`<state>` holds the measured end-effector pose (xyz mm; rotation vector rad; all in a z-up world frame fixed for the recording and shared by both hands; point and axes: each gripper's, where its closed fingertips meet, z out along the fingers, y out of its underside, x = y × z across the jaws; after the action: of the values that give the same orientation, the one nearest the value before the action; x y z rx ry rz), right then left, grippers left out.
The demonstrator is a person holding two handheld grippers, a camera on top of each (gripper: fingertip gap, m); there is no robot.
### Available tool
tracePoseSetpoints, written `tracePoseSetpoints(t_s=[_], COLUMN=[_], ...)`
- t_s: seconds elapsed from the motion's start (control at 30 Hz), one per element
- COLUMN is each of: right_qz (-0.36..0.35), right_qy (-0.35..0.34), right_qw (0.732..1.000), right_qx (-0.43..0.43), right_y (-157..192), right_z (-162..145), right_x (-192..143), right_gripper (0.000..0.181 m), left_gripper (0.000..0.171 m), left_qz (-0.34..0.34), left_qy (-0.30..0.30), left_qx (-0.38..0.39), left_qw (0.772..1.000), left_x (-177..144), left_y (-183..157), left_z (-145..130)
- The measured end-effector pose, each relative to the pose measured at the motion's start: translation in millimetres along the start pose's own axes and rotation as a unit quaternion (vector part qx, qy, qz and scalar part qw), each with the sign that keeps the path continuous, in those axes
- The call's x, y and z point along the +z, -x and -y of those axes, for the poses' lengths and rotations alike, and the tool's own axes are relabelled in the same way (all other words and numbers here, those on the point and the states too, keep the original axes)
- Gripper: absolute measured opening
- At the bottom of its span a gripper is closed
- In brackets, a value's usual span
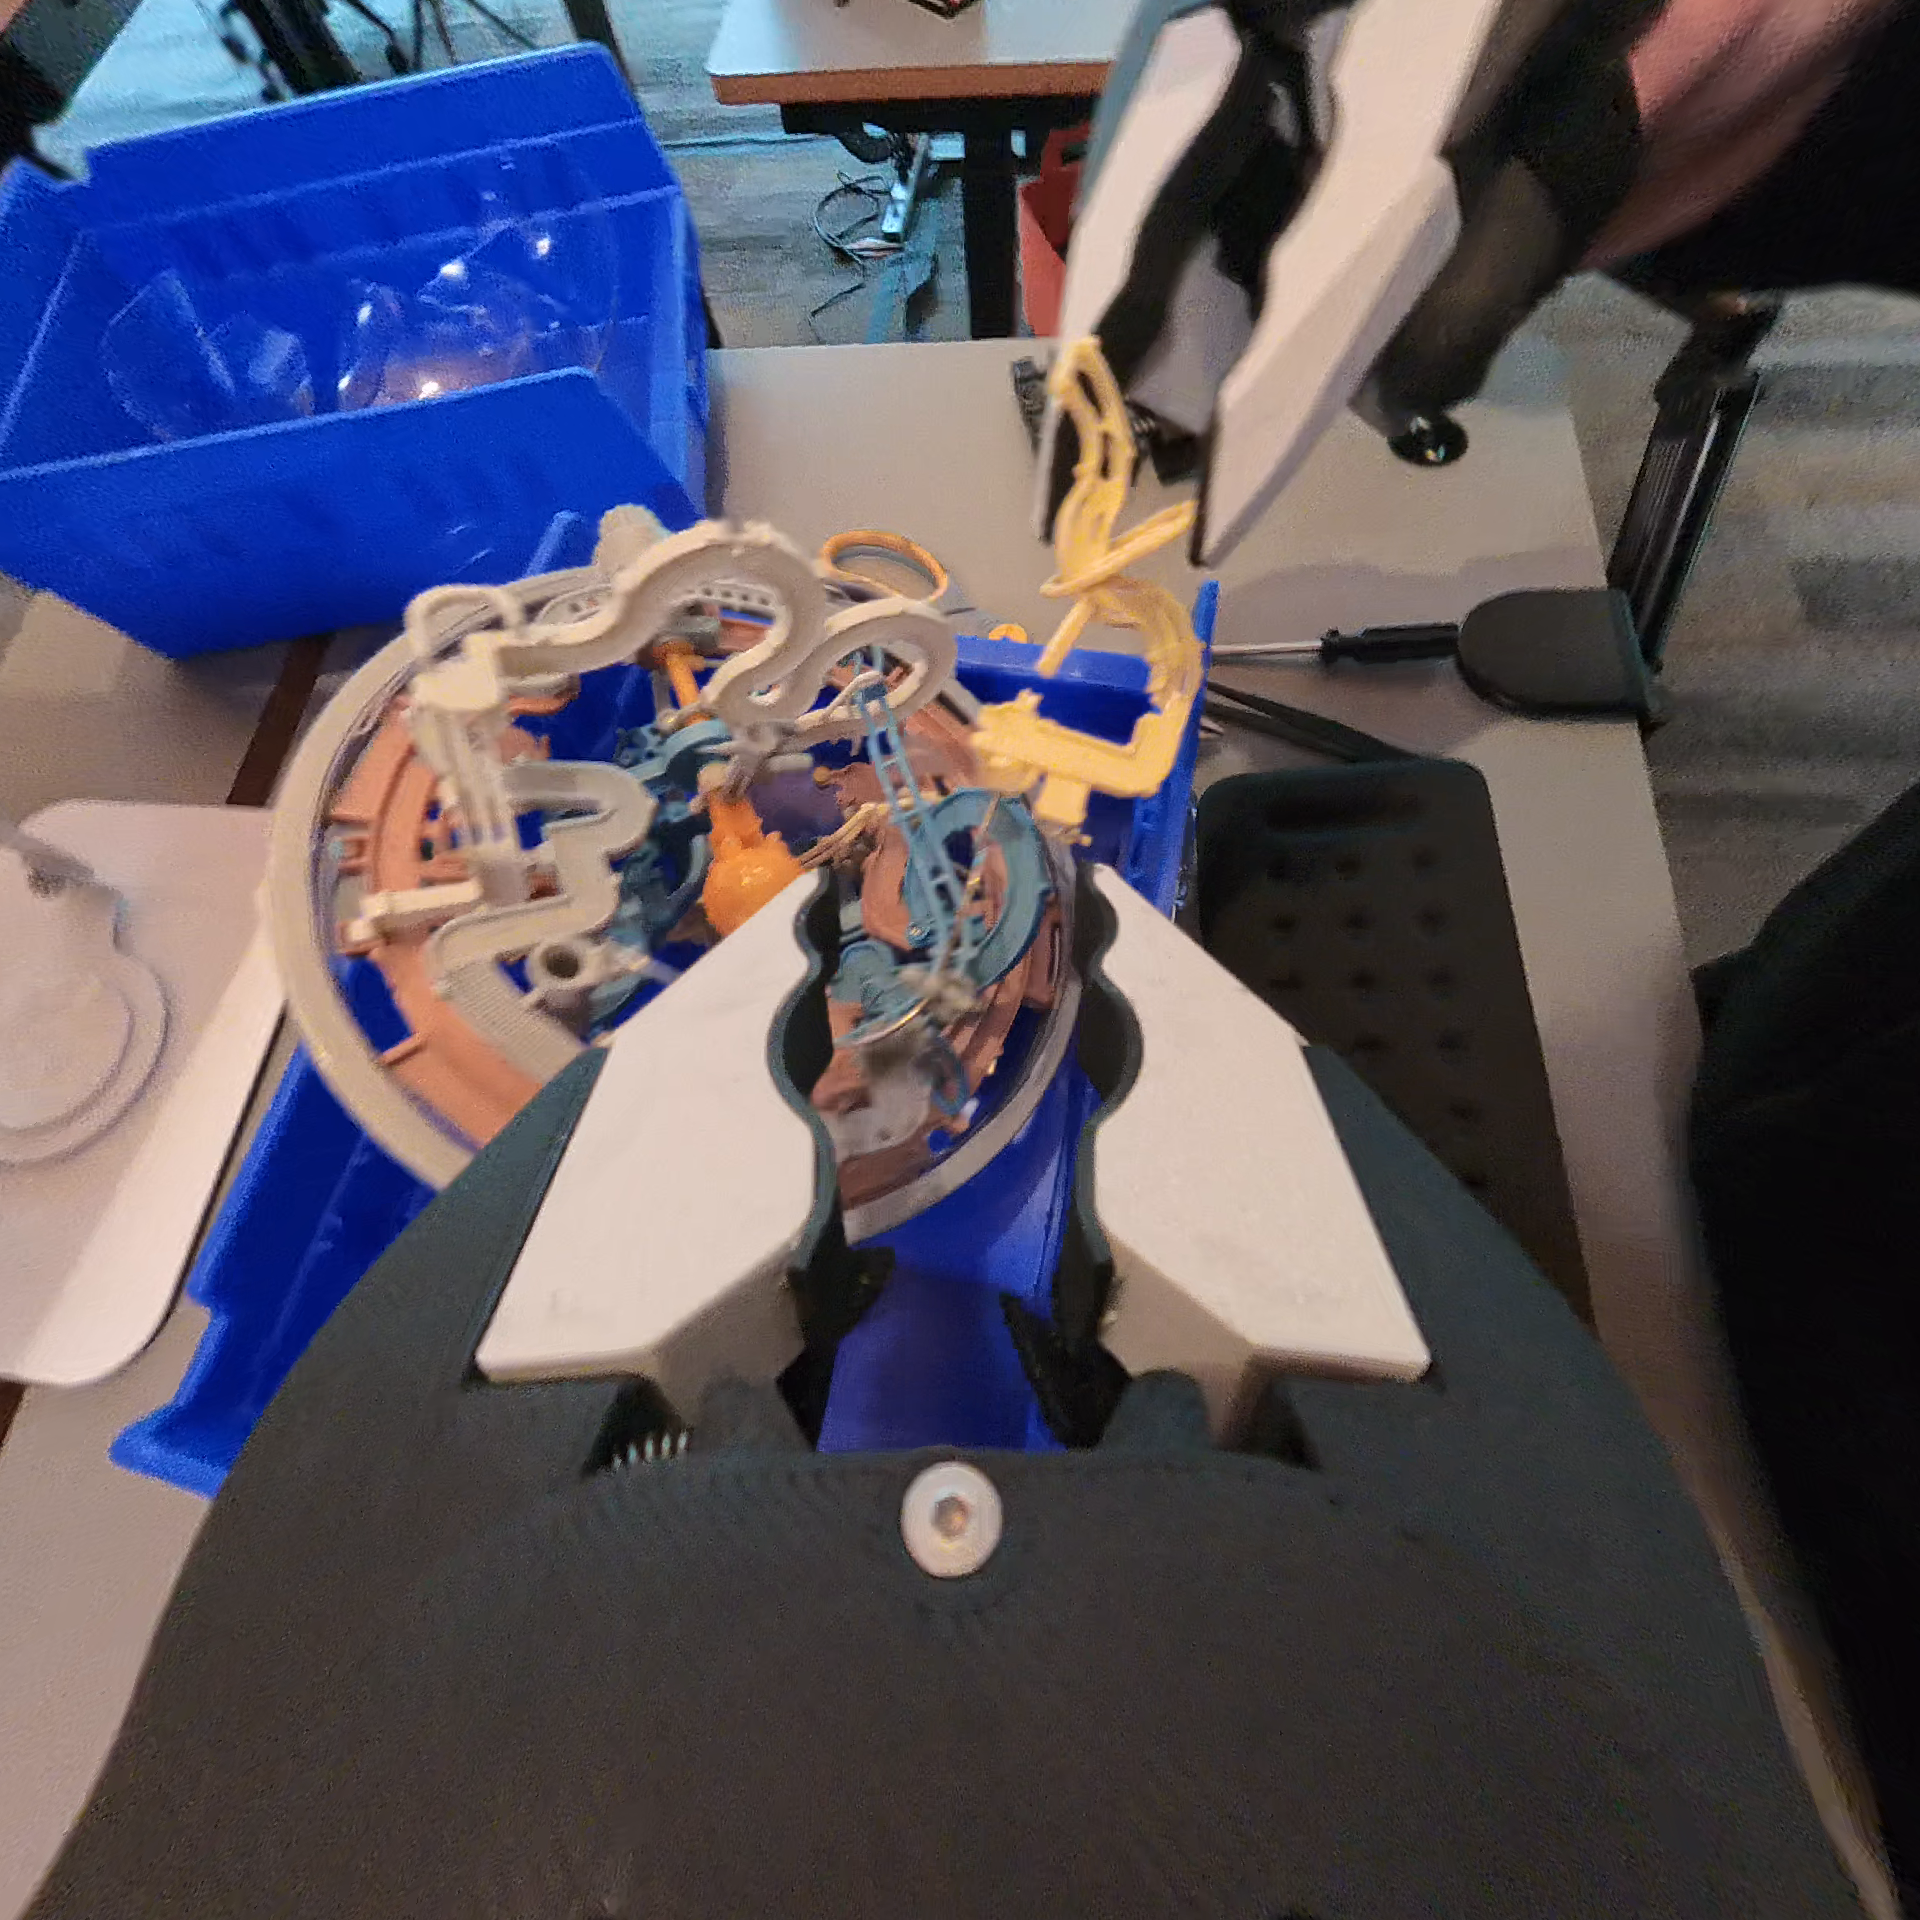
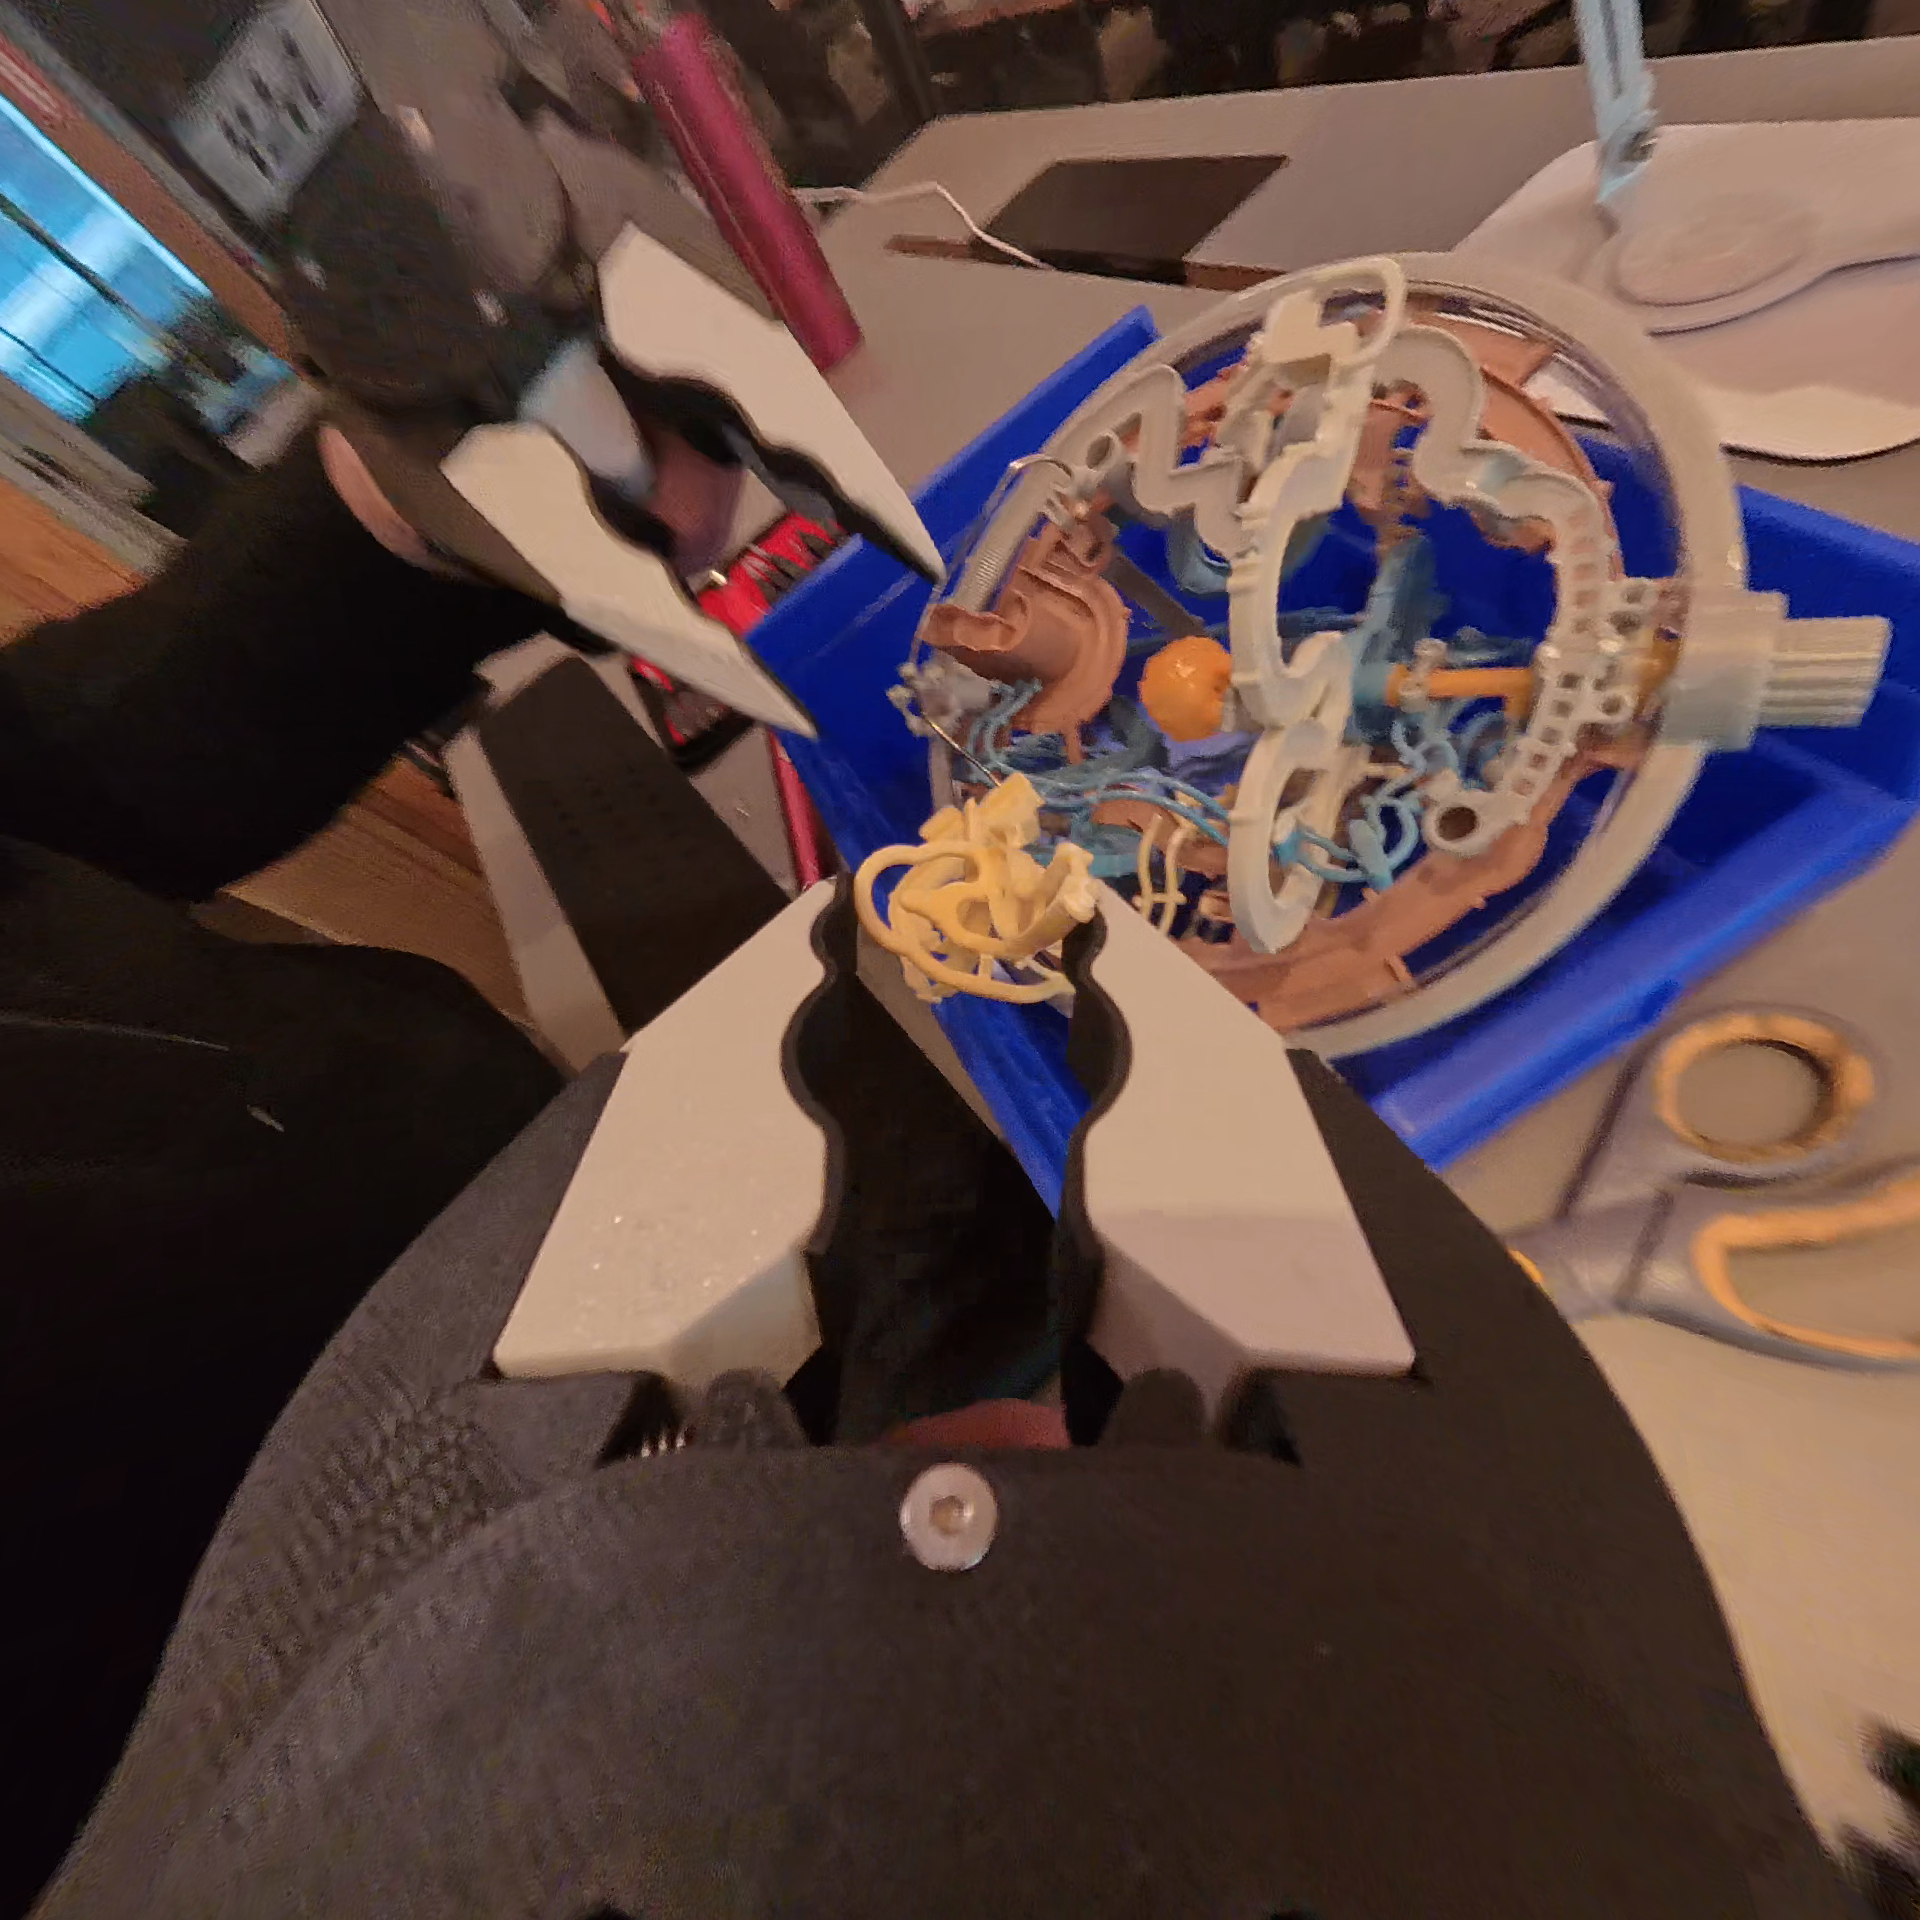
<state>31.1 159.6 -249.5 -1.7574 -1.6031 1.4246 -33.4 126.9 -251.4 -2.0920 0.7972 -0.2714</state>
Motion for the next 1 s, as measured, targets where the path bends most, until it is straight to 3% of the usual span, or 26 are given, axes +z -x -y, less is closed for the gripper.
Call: tracePoseSetpoints(t_s=[0.13,0.27,0.3,0.5,0.6,0.67,0.77,0.9,1.0], right_qz=[0.049,0.087,0.101,0.121,0.117,0.107,0.029,-0.109,-0.148], right_qy=[-0.025,-0.061,-0.069,-0.083,-0.088,-0.11,-0.093,0.024,0.086], right_qw=[0.998,0.991,0.989,0.989,0.988,0.987,0.994,0.993,0.984], right_qx=[0.04,0.077,0.081,0.033,0.041,0.055,0.054,0.027,0.057], right_y=[7,11,14,20,10,-4,-44,-96,-114], right_z=[13,40,49,99,107,109,88,24,-13], right_x=[7,1,0,5,-1,-14,-34,-54,-51], right_gripper=[0.032,0.029,0.03,0.03,0.065,0.068,0.061,0.053,0.055], left_gripper=[0.047,0.015,0.0,0.0,0.0,0.0,0.0,0.0,0.0], left_qz=[0.013,0.019,0.027,-0.036,-0.06,-0.066,-0.072,-0.065,-0.07], left_qy=[0.041,0.067,0.061,-0.025,-0.052,-0.053,-0.065,-0.055,-0.052], left_qx=[0.047,0.07,0.068,-0.029,-0.083,-0.092,-0.11,-0.11,-0.117], left_qw=[0.998,0.995,0.995,0.999,0.993,0.992,0.989,0.99,0.989], left_x=[20,31,32,25,21,18,12,7,7], left_y=[-4,1,4,9,16,16,16,16,14], left_z=[-9,-17,-15,17,22,19,17,8,-1])
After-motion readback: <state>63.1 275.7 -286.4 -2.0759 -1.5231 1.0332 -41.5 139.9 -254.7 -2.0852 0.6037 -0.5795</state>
